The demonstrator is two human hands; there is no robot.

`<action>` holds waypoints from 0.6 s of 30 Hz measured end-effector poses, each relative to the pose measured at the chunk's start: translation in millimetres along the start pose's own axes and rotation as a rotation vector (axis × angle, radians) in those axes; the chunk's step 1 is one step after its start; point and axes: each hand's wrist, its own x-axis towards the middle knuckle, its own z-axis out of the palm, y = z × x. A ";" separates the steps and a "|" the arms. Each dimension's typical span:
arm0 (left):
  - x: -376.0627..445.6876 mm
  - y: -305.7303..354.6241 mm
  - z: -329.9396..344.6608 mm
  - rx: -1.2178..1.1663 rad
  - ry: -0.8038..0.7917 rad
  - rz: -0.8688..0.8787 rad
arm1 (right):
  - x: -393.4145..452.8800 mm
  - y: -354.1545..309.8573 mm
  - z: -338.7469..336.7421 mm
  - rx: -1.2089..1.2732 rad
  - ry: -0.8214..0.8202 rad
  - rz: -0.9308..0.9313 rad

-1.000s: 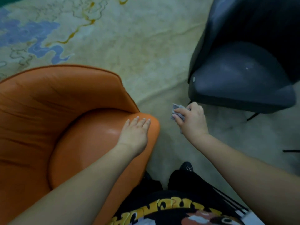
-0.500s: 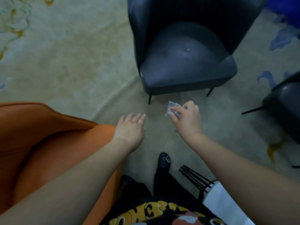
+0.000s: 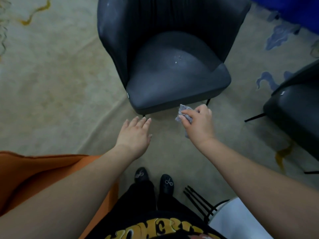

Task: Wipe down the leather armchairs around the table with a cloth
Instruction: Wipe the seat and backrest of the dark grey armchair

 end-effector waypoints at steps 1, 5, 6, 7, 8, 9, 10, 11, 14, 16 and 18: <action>7.9 1.4 -4.0 0.009 -0.001 0.011 | 7.9 1.7 -0.6 0.004 0.014 0.006; 48.6 2.3 -17.8 0.041 -0.013 0.071 | 41.5 6.8 -2.0 -0.003 0.070 0.023; 61.5 1.5 -21.2 0.042 -0.013 0.089 | 52.1 8.1 -2.0 -0.008 0.081 0.030; 74.8 0.2 -25.2 0.043 -0.015 0.106 | 63.0 9.9 -1.9 -0.013 0.096 0.039; 87.7 -1.6 -30.0 0.041 -0.016 0.121 | 73.7 10.9 -1.9 -0.019 0.112 0.048; 100.7 -4.0 -34.9 0.034 -0.012 0.131 | 84.8 11.7 -1.9 -0.025 0.125 0.054; 113.6 -7.4 -40.2 0.027 -0.005 0.139 | 96.1 12.0 -1.9 -0.033 0.134 0.055; 126.1 -11.9 -46.1 0.019 0.002 0.144 | 107.4 11.9 -1.8 -0.041 0.135 0.057; 161.3 -30.1 -64.3 0.014 0.002 0.161 | 142.9 10.0 0.7 -0.059 0.162 0.076; 183.2 -43.6 -73.7 0.037 0.002 0.164 | 165.5 7.3 2.9 -0.068 0.185 0.092; 204.4 -56.6 -82.0 0.060 -0.007 0.165 | 184.8 4.8 6.3 -0.070 0.188 0.106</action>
